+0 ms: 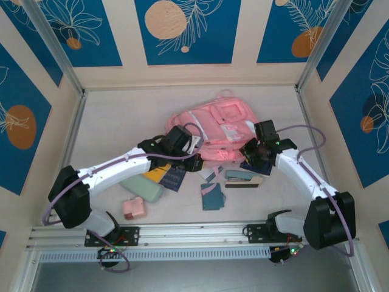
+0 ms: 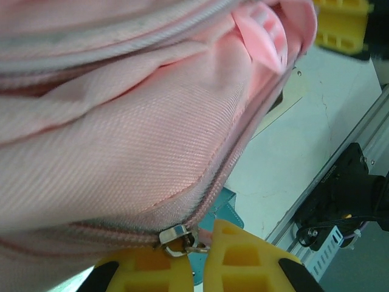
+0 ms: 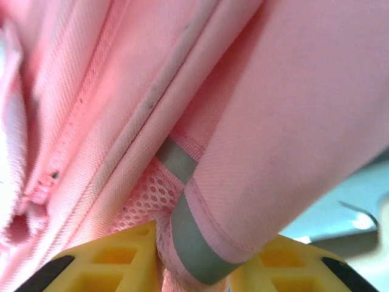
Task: Pack the student bag
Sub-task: Unzip the student bag at the center of the table.
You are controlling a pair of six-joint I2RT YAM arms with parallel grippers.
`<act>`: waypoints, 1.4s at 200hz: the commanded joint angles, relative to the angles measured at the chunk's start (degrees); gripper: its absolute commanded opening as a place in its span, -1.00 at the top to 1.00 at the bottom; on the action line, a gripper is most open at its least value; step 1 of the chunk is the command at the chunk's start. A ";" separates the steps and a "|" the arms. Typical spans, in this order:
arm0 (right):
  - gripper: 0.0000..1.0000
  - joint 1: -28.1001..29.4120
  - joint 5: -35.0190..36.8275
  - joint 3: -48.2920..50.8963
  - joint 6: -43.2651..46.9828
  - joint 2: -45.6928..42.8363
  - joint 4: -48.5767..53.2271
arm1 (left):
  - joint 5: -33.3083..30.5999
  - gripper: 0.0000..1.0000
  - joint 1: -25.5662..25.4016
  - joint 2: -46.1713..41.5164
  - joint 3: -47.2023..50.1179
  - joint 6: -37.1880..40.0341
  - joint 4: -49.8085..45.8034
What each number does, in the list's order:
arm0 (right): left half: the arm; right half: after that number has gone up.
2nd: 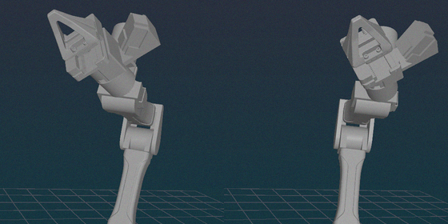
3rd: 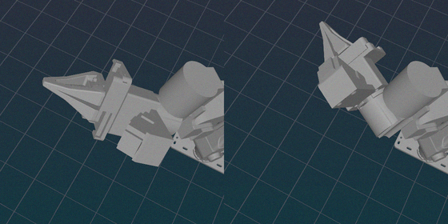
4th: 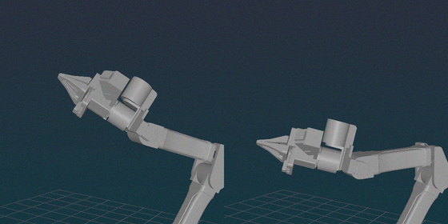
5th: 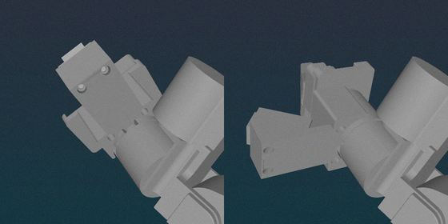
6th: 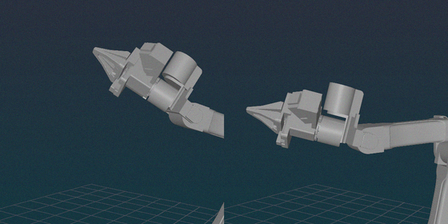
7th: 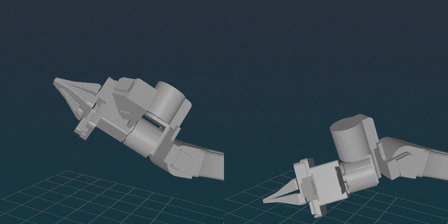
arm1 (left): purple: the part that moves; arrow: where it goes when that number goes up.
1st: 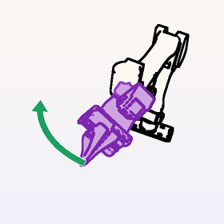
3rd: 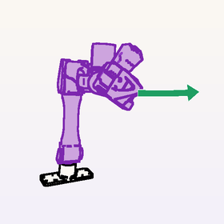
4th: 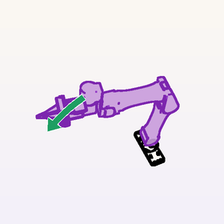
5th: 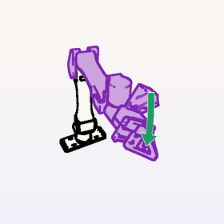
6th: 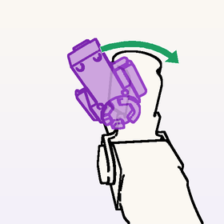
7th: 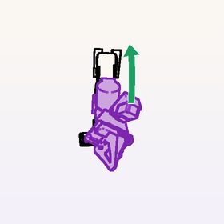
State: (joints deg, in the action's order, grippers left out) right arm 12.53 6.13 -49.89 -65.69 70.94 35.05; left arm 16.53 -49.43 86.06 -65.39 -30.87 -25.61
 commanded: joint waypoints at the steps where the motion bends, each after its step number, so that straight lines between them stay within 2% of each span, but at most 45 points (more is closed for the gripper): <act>1: 0.47 -2.54 2.43 -2.93 5.12 2.80 -6.63 | 2.57 1.00 -0.76 1.67 -1.50 1.49 1.73; 14: 0.50 -2.73 2.64 -5.13 7.45 5.43 -7.13 | 2.78 1.00 -0.76 3.82 -3.03 1.58 1.72; 28: 0.56 -3.46 1.66 -9.11 7.42 8.49 -2.80 | 2.57 1.00 -0.76 7.00 -6.09 1.81 0.90; 38: 0.53 -3.67 0.01 -11.00 7.32 9.39 -0.54 | 2.52 1.00 -0.70 9.12 -8.37 1.93 0.60; 46: 0.36 -3.59 -0.78 -11.66 6.64 9.09 1.14 | 2.32 1.00 -0.61 10.59 -10.07 2.04 0.51; 51: 0.14 -3.58 -1.37 -11.66 5.49 8.32 2.42 | 2.15 1.00 -0.58 11.37 -11.25 2.07 0.17; 62: -0.15 -3.72 -4.34 -10.08 2.88 6.19 2.94 | 2.34 1.00 -0.51 12.98 -13.47 2.05 -0.28; 90: -0.54 -3.85 -13.09 -2.75 -5.07 -0.69 -0.52 | 3.41 1.00 -0.50 14.61 -16.59 2.11 -0.40; 119: -0.62 -3.09 -20.52 5.20 -14.86 -4.67 -8.29 | 3.90 1.00 -0.49 14.28 -15.98 1.81 -0.24; 133: -0.68 -1.83 -21.72 7.66 -18.68 -4.86 -13.00 | 4.26 1.00 -0.50 13.46 -14.62 1.37 0.55; 168: -0.67 2.24 -21.85 8.65 -22.54 -1.11 -23.51 | 5.25 1.00 -0.49 11.75 -12.02 0.51 1.87; 185: -0.61 4.32 -20.04 7.26 -22.64 1.86 -24.31 | 5.51 1.00 -0.49 10.83 -11.11 0.15 2.50; 200: -0.42 5.07 -17.64 6.84 -22.67 3.95 -24.26 | 5.94 1.00 -0.49 10.38 -10.74 -0.01 2.70; 217: 0.11 4.93 -17.28 7.29 -22.68 5.47 -26.17 | 6.14 1.00 -0.49 9.61 -10.25 -0.16 2.56; 232: 0.64 4.51 -15.53 6.27 -20.80 5.97 -23.32 | 6.14 1.00 -0.50 8.96 -9.96 0.26 1.88; 242: 0.90 4.03 -14.34 5.75 -19.50 5.55 -21.40 | 5.69 1.00 -0.50 8.62 -9.94 0.99 0.94; 248: 0.99 3.65 -13.78 5.64 -19.00 5.16 -20.49 | 5.09 1.00 -0.49 8.39 -10.00 1.46 0.09; 280: 1.00 1.32 -13.06 6.11 -16.78 2.68 -17.87 | 1.35 1.00 -0.25 6.42 -9.12 3.87 -3.99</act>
State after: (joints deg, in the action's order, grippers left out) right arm 15.88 -9.91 -42.76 -85.19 76.23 13.58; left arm 19.64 -49.58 96.92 -75.07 -30.50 -27.11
